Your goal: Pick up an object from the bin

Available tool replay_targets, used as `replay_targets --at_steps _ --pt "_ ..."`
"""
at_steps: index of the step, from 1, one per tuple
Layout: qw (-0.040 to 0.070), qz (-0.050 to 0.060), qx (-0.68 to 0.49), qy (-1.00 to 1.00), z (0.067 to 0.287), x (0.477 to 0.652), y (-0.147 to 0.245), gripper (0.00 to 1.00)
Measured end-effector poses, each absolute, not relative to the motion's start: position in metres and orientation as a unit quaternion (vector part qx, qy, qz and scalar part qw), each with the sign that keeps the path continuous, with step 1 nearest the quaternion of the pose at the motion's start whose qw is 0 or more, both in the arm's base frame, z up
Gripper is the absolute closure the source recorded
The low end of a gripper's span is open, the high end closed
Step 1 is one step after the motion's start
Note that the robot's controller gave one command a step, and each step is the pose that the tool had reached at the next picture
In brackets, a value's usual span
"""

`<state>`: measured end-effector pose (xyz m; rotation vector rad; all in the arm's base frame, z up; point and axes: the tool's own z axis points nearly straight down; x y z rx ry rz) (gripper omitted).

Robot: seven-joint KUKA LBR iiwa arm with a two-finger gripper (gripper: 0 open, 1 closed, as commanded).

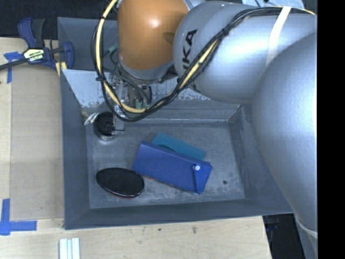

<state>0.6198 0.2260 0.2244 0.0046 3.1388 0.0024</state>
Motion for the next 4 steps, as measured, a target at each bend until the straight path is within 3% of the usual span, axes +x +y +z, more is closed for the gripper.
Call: replay_targets --at_steps 1,2,3,4 --pt "0.004 0.002 0.02 1.0 0.169 0.613 0.204 0.0" --pt "-0.001 -0.001 0.015 1.0 0.138 0.618 0.185 0.0" --pt "0.003 0.001 0.095 0.995 0.099 0.603 0.198 0.0" --pt "0.011 0.003 0.02 1.0 0.077 0.593 0.197 1.0"
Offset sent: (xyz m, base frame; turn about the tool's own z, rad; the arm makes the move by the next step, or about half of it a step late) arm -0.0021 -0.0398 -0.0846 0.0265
